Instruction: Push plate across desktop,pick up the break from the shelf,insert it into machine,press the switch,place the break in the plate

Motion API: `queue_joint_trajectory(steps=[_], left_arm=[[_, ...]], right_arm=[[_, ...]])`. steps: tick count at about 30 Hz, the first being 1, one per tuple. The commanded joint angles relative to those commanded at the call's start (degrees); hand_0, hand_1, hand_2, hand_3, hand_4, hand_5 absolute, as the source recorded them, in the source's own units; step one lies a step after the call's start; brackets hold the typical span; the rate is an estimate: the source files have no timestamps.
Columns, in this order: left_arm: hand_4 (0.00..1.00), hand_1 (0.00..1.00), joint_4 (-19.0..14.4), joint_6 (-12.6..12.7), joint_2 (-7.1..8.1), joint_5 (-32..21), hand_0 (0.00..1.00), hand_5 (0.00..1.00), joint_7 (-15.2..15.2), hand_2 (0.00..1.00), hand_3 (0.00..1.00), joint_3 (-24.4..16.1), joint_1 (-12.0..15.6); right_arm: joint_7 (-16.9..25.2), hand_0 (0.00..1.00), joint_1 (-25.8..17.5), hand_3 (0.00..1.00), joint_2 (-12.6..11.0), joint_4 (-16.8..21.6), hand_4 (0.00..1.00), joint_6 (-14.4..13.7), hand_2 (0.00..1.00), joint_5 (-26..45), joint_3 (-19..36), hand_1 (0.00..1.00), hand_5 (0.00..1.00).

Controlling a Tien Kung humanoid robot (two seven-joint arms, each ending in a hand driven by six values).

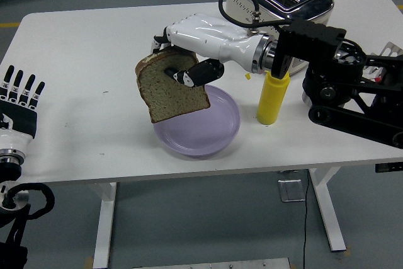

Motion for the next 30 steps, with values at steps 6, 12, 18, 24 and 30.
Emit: queue_joint_trajectory(steps=[6, 12, 18, 24, 30], left_arm=[[0.677, 0.885, 0.1, 0.0, -0.1, 0.0, 0.843, 0.998, 0.0, 0.963, 0.877, 0.1, -0.1], [0.675, 0.885, 0.1, 0.0, -0.16, -0.1, 0.843, 0.998, 0.1, 0.962, 0.876, 0.3, -0.3], [0.674, 0.885, 0.1, 0.0, -0.19, -0.1, 0.843, 0.998, 0.0, 0.963, 0.877, 0.3, -0.3], [0.673, 0.885, 0.0, 0.0, -0.21, -0.1, 0.842, 0.998, 0.0, 0.962, 0.877, 0.4, -0.4], [0.673, 0.885, 0.1, 0.0, -0.23, -0.1, 0.843, 0.998, 0.0, 0.962, 0.878, 0.5, -0.5]], right_arm=[[0.9, 0.402, -0.8, 0.514, 1.1, -1.8, 0.221, -1.3, 0.462, -0.3, -4.3, 0.411, 0.002], [1.4, 0.398, -1.7, 0.515, 2.0, -5.0, 0.231, -2.3, 0.464, 0.0, -5.3, 0.414, 0.006], [1.6, 0.398, -2.5, 0.518, 2.7, -7.5, 0.232, -2.6, 0.467, 0.6, -5.6, 0.416, 0.009], [1.4, 0.394, -2.8, 0.522, 3.3, -9.3, 0.247, -2.2, 0.477, 1.9, -5.8, 0.424, 0.007], [1.2, 0.386, -3.1, 0.542, 4.4, -12.1, 0.266, -1.4, 0.506, 4.1, -5.6, 0.461, 0.015]])
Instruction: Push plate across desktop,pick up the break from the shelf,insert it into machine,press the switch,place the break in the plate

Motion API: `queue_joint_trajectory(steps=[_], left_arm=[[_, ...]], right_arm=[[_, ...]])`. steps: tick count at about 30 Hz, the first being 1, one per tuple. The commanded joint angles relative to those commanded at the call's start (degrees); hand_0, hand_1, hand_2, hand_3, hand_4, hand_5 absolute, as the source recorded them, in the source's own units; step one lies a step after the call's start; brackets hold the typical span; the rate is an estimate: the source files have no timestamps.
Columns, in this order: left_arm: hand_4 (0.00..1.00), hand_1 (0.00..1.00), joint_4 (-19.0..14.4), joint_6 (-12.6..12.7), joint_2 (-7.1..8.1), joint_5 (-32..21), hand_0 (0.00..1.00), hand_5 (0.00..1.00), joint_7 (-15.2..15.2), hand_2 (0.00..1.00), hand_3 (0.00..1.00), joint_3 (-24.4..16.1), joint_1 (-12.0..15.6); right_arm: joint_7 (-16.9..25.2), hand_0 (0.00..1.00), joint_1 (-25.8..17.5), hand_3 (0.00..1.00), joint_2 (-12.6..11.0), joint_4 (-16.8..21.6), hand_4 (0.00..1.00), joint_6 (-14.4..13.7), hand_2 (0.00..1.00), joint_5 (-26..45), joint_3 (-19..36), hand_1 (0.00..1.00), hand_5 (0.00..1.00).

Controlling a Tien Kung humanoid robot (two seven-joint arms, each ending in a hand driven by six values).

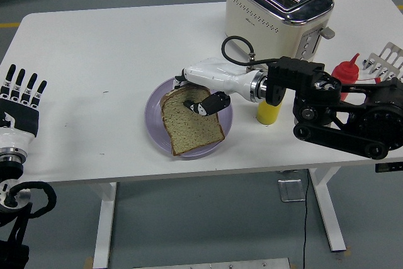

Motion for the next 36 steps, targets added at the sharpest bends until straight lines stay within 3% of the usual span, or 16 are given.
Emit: queue_joint_trajectory(steps=[9, 10, 15, 16, 22, 23, 28, 29, 33, 34, 36], left_arm=[[0.672, 0.885, 0.1, 0.0, -0.03, 0.0, 0.843, 0.998, 0.0, 0.961, 0.877, 0.3, -0.1], [0.671, 0.885, 0.1, 0.0, -0.03, 0.0, 0.842, 0.998, 0.0, 0.961, 0.877, 0.3, -0.1], [0.671, 0.885, 0.1, 0.0, -0.06, -0.1, 0.842, 0.998, -0.1, 0.961, 0.877, 0.3, -0.1], [0.671, 0.885, 0.1, 0.0, -0.06, -0.1, 0.842, 0.998, -0.1, 0.963, 0.878, 0.3, -0.1], [0.671, 0.885, 0.1, 0.0, -0.08, -0.1, 0.842, 0.998, -0.1, 0.963, 0.878, 0.4, -0.1], [0.671, 0.885, 0.1, 0.0, -0.09, -0.1, 0.841, 0.998, -0.1, 0.963, 0.877, 0.4, -0.1], [0.671, 0.885, 0.1, 0.0, -0.12, -0.1, 0.841, 0.998, -0.1, 0.963, 0.877, 0.6, -0.1], [0.671, 0.885, 0.1, 0.0, -0.12, -0.1, 0.841, 0.998, -0.1, 0.963, 0.877, 0.7, -0.1], [0.671, 0.885, 0.1, 0.0, -0.12, -0.1, 0.841, 0.998, -0.1, 0.963, 0.877, 0.7, -0.1], [0.671, 0.885, 0.1, 0.0, -0.11, -0.1, 0.841, 0.998, -0.1, 0.963, 0.877, 0.7, -0.1], [0.671, 0.885, 0.1, 0.0, -0.11, -0.1, 0.841, 0.998, -0.1, 0.963, 0.877, 0.6, -0.1]], right_arm=[[-0.4, 0.369, 0.2, 0.553, 1.2, -3.5, 0.29, 1.3, 0.519, 1.3, 0.9, 0.474, 0.031], [-0.5, 0.389, 0.2, 0.573, 1.4, -3.7, 0.364, 1.6, 0.54, 1.3, 0.9, 0.49, 0.077], [-1.3, 0.389, 0.1, 0.573, 2.1, -5.1, 0.364, 3.8, 0.54, 1.2, 0.7, 0.49, 0.077], [-1.4, 0.444, 0.0, 0.646, 2.2, -5.4, 0.484, 4.1, 0.601, 1.3, 0.7, 0.556, 0.134], [-1.7, 0.444, -0.2, 0.646, 2.7, -6.8, 0.484, 4.1, 0.601, 1.3, 0.7, 0.556, 0.134], [-1.6, 0.594, -0.2, 0.788, 2.7, -6.9, 0.568, 3.9, 0.719, 1.3, 0.7, 0.672, 0.16], [-1.3, 0.594, -0.2, 0.788, 3.1, -7.5, 0.568, 2.6, 0.719, 1.2, 1.1, 0.672, 0.16], [-1.2, 0.668, -0.2, 0.855, 3.1, -7.5, 0.623, 2.5, 0.795, 1.2, 1.1, 0.732, 0.193], [-0.9, 0.668, -0.2, 0.855, 3.3, -7.6, 0.623, 2.3, 0.795, 0.8, 1.2, 0.732, 0.193], [-0.9, 0.74, -0.2, 0.918, 3.4, -7.6, 0.696, 2.4, 0.859, 0.7, 1.3, 0.788, 0.24], [-0.7, 0.74, -0.2, 0.918, 3.4, -7.6, 0.696, 2.7, 0.859, 0.4, 1.3, 0.788, 0.24]])
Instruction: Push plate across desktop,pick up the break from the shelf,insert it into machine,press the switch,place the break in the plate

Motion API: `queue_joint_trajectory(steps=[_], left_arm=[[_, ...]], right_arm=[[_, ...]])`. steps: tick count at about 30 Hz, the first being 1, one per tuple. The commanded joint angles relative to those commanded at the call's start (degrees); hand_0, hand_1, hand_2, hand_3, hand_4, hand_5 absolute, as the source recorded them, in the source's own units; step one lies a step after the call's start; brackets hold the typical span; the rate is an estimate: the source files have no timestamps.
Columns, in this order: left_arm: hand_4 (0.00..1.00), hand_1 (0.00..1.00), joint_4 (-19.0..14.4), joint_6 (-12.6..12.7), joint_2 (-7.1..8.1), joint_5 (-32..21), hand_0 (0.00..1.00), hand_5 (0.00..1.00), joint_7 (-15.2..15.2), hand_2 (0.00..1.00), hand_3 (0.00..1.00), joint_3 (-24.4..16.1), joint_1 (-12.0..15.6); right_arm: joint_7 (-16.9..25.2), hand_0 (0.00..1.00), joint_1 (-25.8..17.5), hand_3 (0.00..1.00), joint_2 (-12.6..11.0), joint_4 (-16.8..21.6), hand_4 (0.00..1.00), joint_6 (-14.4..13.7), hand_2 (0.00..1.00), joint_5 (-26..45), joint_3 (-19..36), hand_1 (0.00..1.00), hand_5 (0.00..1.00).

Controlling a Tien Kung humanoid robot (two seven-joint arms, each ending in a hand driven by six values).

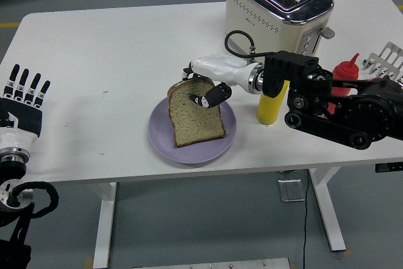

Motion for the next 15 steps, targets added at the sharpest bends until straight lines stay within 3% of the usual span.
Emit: queue_joint_trajectory(steps=[4, 5, 6, 15], left_arm=[[0.671, 0.885, 0.0, 0.0, 0.02, 0.0, 0.841, 0.998, 0.0, 0.963, 0.877, 0.0, 0.0], [0.671, 0.885, 0.0, 0.0, 0.02, 0.0, 0.841, 0.998, 0.0, 0.963, 0.877, 0.0, 0.0], [0.671, 0.885, 0.0, 0.0, 0.02, 0.0, 0.841, 0.998, 0.0, 0.963, 0.877, 0.0, 0.0], [0.671, 0.885, 0.0, 0.0, 0.01, 0.0, 0.841, 0.998, 0.0, 0.963, 0.876, 0.0, -0.2]], right_arm=[[0.3, 0.74, 0.0, 0.918, 0.0, -0.1, 0.696, 0.2, 0.859, -0.4, 0.1, 0.788, 0.24], [0.5, 0.793, 0.0, 0.963, 0.0, -0.2, 0.725, 0.1, 0.92, -0.4, 0.3, 0.838, 0.262], [0.5, 0.793, 0.0, 0.963, 0.0, -0.2, 0.725, 0.1, 0.92, -0.5, 0.4, 0.838, 0.262], [1.4, 0.83, -0.1, 0.995, -0.1, -0.1, 0.732, -2.1, 0.95, -0.9, 3.4, 0.86, 0.265]])
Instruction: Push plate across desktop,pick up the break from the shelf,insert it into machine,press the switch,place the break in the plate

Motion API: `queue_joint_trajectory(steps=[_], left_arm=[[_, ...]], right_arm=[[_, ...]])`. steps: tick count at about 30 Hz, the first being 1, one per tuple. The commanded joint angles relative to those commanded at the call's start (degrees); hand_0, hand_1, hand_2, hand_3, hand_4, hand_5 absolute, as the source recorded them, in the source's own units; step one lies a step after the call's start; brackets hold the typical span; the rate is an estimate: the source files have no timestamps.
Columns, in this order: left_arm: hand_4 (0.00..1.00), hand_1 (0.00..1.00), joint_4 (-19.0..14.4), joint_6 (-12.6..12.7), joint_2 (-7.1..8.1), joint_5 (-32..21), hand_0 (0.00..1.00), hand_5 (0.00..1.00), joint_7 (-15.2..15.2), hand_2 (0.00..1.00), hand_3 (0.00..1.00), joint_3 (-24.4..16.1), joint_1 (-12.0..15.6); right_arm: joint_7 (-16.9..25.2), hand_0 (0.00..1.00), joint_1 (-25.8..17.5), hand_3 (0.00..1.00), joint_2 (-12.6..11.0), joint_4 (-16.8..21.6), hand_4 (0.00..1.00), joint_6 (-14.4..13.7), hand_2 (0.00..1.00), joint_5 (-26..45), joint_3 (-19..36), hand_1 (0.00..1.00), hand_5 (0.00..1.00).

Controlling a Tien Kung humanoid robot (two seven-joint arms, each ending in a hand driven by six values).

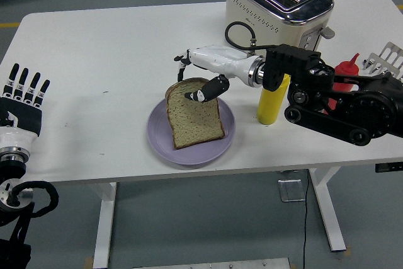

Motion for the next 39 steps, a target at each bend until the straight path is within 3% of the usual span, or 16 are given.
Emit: queue_joint_trajectory(steps=[11, 21, 25, 26, 31, 32, 37, 39], left_arm=[[0.669, 0.885, 0.0, 0.0, 0.01, 0.0, 0.841, 0.998, 0.0, 0.963, 0.876, 0.0, 0.0], [0.67, 0.885, -0.1, 0.0, 0.03, 0.0, 0.841, 0.998, -0.1, 0.963, 0.875, -0.1, 0.2], [0.67, 0.885, -0.1, 0.0, 0.03, 0.0, 0.841, 0.998, -0.1, 0.963, 0.875, -0.1, 0.2], [0.67, 0.885, -0.1, 0.0, 0.04, 0.0, 0.841, 0.998, -0.1, 0.962, 0.875, -0.1, 0.2], [0.67, 0.885, -0.1, 0.0, 0.03, -0.1, 0.841, 0.998, 0.0, 0.962, 0.875, -0.2, 0.3], [0.67, 0.884, -0.1, 0.0, 0.03, -0.1, 0.841, 0.998, 0.0, 0.962, 0.874, -0.2, 0.3], [0.67, 0.884, -0.1, 0.0, 0.02, -0.1, 0.841, 0.998, 0.0, 0.962, 0.874, -0.2, 0.4], [0.67, 0.881, -0.2, 0.0, 0.03, -0.1, 0.84, 0.998, 0.1, 0.962, 0.874, -0.4, 0.5]], right_arm=[[0.6, 0.844, 0.0, 0.998, -0.7, 1.3, 0.771, -2.2, 0.953, -0.9, 6.0, 0.868, 0.303], [1.2, 0.844, -0.1, 0.977, -2.0, 5.1, 0.757, -3.8, 0.933, 1.3, 15.5, 0.857, 0.3], [1.9, 0.844, -0.8, 0.977, -2.3, 5.8, 0.757, -4.7, 0.933, 6.0, 20.1, 0.857, 0.3], [2.2, 0.834, -1.0, 0.915, -2.3, 5.9, 0.658, -5.0, 0.882, 7.6, 21.3, 0.825, 0.323], [3.2, 0.834, -2.2, 0.915, -2.7, 5.5, 0.658, -5.7, 0.882, 17.1, 26.9, 0.825, 0.323], [3.3, 0.803, -2.4, 0.837, -2.8, 5.3, 0.511, -5.8, 0.798, 18.9, 28.0, 0.782, 0.358], [2.6, 0.803, -4.4, 0.837, -3.6, 3.6, 0.511, -6.9, 0.798, 29.3, 33.6, 0.782, 0.358], [1.7, 0.781, -5.9, 0.786, -4.3, 2.9, 0.454, -7.0, 0.769, 33.7, 36.2, 0.763, 0.408]])
